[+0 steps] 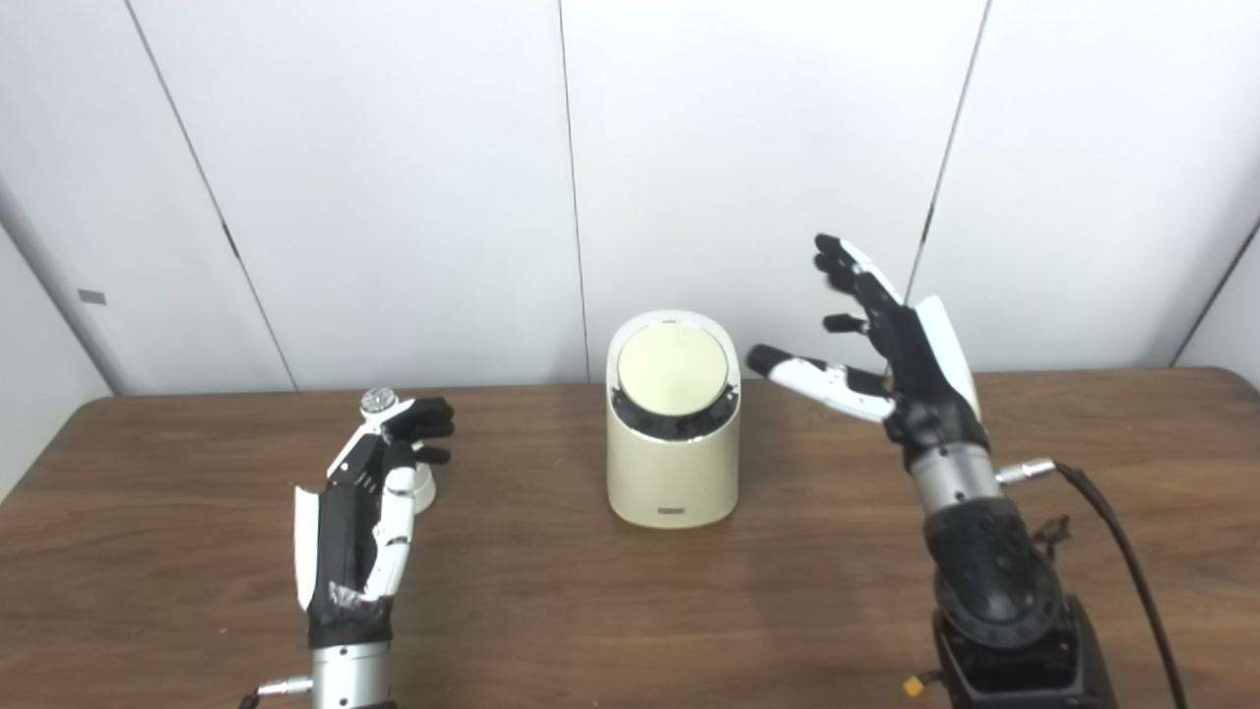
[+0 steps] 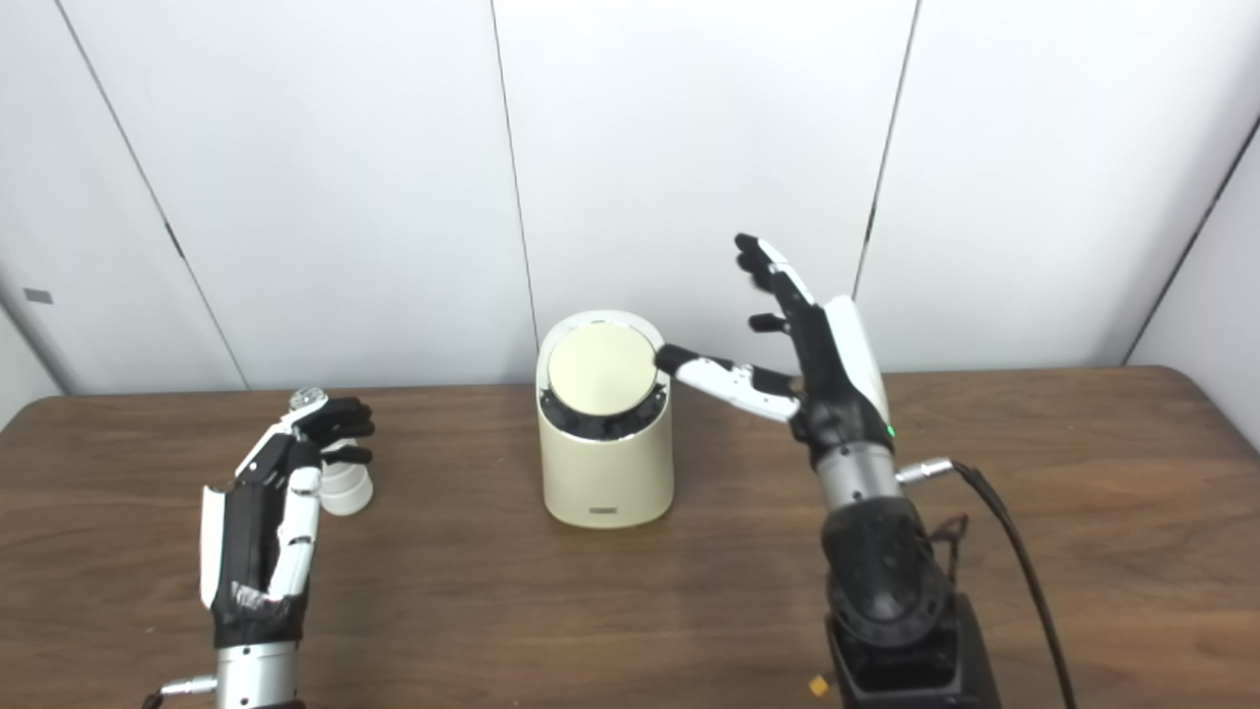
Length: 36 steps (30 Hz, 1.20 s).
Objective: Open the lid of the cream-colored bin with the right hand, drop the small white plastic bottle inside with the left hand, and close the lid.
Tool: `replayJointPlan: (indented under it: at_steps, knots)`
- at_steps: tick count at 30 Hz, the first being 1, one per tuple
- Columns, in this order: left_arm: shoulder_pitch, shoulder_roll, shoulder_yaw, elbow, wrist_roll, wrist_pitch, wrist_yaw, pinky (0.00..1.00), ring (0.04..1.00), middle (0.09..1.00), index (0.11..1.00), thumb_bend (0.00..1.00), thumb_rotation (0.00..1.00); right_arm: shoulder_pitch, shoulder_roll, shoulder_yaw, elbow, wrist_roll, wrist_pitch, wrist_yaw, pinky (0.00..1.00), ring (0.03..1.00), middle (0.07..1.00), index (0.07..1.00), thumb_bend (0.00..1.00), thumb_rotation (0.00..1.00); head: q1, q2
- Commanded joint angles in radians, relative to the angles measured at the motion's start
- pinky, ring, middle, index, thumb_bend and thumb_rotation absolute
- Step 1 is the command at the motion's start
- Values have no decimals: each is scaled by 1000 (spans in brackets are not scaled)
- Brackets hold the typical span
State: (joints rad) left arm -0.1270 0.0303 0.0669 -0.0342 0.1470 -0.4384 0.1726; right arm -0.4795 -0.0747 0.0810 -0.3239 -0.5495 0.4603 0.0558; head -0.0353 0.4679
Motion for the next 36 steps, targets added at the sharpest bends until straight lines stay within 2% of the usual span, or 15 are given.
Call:
replayJointPlan:
  at_steps: [1, 2, 4, 6, 8, 17, 36]
  knots:
    - [-37, -2, -3, -25, 7, -29, 7, 587, 680, 700, 693, 221, 773, -88, 16, -3, -17, -73, 9, 25, 570, 772, 914, 922, 901, 336, 1, 0]
    - [-38, -2, -4, -25, 4, -28, 6, 587, 680, 700, 693, 221, 773, -107, 17, 0, -5, -105, 9, 39, 561, 765, 916, 921, 906, 334, 1, 1]
    - [-38, -3, -4, -26, 3, -28, 4, 593, 683, 701, 693, 227, 772, -140, 13, 12, 24, -168, 9, 59, 604, 811, 934, 922, 915, 342, 2, 1]
    - [-38, -7, -2, -28, 14, -27, 8, 590, 680, 699, 691, 221, 776, -166, 9, 25, 57, -215, 9, 69, 710, 868, 934, 925, 933, 356, 3, 1]
    - [-39, -11, -2, -30, 17, -26, 10, 586, 678, 698, 689, 215, 778, -183, 4, 34, 83, -242, 9, 74, 758, 894, 928, 931, 939, 356, 4, 1]
    - [-43, -22, -4, -33, 12, -28, 9, 583, 674, 693, 686, 209, 760, -226, -16, 78, 163, -323, 8, 115, 793, 925, 952, 952, 933, 336, 7, 3]
    - [-51, -34, -3, -43, 19, -28, 12, 578, 674, 691, 684, 219, 760, -219, -44, 127, 273, -346, 7, 109, 878, 935, 971, 944, 925, 292, 14, 4]
